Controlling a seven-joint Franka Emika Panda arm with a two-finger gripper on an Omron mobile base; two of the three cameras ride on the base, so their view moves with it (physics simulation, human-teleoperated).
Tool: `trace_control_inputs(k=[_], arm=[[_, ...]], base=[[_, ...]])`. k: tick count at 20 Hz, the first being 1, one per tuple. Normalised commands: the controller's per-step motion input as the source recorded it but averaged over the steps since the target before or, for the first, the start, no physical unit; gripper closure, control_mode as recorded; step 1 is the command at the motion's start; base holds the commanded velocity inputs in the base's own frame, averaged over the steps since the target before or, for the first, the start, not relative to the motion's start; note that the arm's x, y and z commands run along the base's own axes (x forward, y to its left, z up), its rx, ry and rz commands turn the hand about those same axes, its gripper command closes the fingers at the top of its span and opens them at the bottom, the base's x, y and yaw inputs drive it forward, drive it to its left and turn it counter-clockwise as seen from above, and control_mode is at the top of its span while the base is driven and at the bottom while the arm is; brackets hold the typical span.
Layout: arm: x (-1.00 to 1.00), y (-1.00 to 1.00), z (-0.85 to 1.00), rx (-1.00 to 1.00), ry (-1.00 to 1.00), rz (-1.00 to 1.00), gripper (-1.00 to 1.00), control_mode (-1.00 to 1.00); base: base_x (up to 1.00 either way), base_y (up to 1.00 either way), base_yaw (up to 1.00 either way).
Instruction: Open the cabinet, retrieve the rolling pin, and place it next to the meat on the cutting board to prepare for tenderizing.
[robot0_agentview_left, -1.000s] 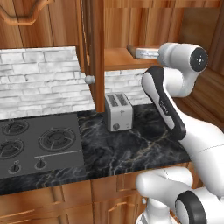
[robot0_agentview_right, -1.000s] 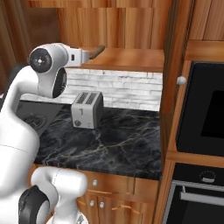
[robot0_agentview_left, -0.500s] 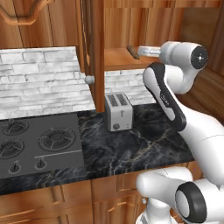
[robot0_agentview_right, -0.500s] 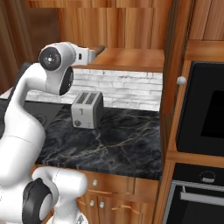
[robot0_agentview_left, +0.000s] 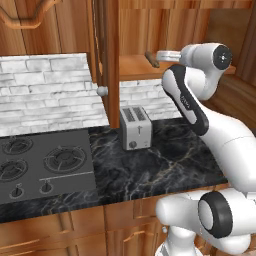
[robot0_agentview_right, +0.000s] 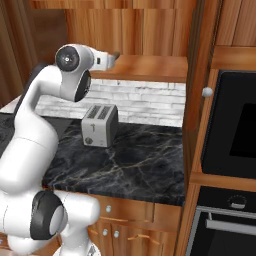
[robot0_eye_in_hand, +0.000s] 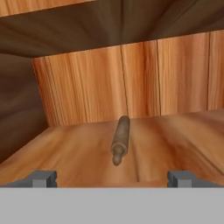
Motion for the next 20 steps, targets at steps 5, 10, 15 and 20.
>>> trace_control_inputs(k=[5,10,15,20], arm=[[0.43,-0.01,0.00,0.00,0.14,0.00,-1.00,-1.00],[0.48,0.00,0.00,0.00,0.14,0.00,-1.00,-1.00],[0.43,0.00,0.00,0.00,0.12,0.00,-1.00,-1.00],[0.38,0.00,0.00,0.00,0.10,0.00,-1.00,-1.00]], base=[[0.00,0.00,0.00],[0.00,0.00,0.00],[0.00,0.00,0.00],[0.00,0.00,0.00]])
